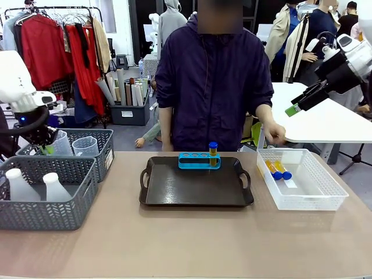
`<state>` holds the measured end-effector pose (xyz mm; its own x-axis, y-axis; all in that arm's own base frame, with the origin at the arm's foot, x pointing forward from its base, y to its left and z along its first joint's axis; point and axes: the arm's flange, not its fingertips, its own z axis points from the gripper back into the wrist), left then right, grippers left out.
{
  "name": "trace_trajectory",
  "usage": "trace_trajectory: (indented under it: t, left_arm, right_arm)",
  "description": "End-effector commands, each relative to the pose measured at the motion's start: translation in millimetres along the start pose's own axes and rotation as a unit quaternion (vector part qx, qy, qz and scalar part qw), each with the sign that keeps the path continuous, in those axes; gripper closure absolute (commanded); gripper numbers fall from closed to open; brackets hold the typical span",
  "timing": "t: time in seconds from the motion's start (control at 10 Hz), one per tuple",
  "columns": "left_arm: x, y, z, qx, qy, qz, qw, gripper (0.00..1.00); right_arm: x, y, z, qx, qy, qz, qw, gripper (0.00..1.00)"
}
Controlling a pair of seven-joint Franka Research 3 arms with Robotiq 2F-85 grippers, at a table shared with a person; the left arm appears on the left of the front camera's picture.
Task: Prepare the laboratory tools.
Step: Pick up one Large Measuring Cup and place it on the Handle tray.
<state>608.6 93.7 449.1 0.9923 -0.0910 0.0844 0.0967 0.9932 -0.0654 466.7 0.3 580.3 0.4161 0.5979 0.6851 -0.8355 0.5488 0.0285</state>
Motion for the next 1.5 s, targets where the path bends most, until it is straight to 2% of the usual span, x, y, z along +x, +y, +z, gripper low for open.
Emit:
trace_trajectory:
  t: [0.0, 0.4, 0.7, 0.9, 1.0, 1.4]
  left_arm:
    - [-12.7, -21.9, 36.8, 0.002, -0.006, -0.036, 0.999, 1.0]
    - [-22.4, -93.6, 108.5, 0.021, -0.016, -0.114, 0.993, 1.0]
    - [-35.7, -158.7, 147.0, 0.069, -0.039, -0.193, 0.978, 1.0]
    - [-44.7, -188.2, 163.1, 0.073, -0.047, -0.231, 0.969, 1.0]
    - [-34.9, -175.7, 151.3, 0.058, -0.038, -0.194, 0.979, 1.0]
    - [-34.9, -175.7, 151.3, 0.058, -0.038, -0.194, 0.979, 1.0]
  right_arm:
    - [1.1, 0.1, 0.6, 0.004, -0.006, 0.001, 1.0, 0.0]
    - [1.1, 0.1, 0.6, 0.004, -0.006, 0.001, 1.0, 0.0]
    - [1.1, 0.1, 0.6, 0.004, -0.006, 0.001, 1.0, 0.0]
    - [1.1, 0.1, 0.6, 0.004, -0.006, 0.001, 1.0, 0.0]
    - [1.1, 0.1, 0.6, 0.004, -0.006, 0.001, 1.0, 0.0]
    - [1.1, 0.1, 0.6, 0.004, -0.006, 0.001, 1.0, 0.0]
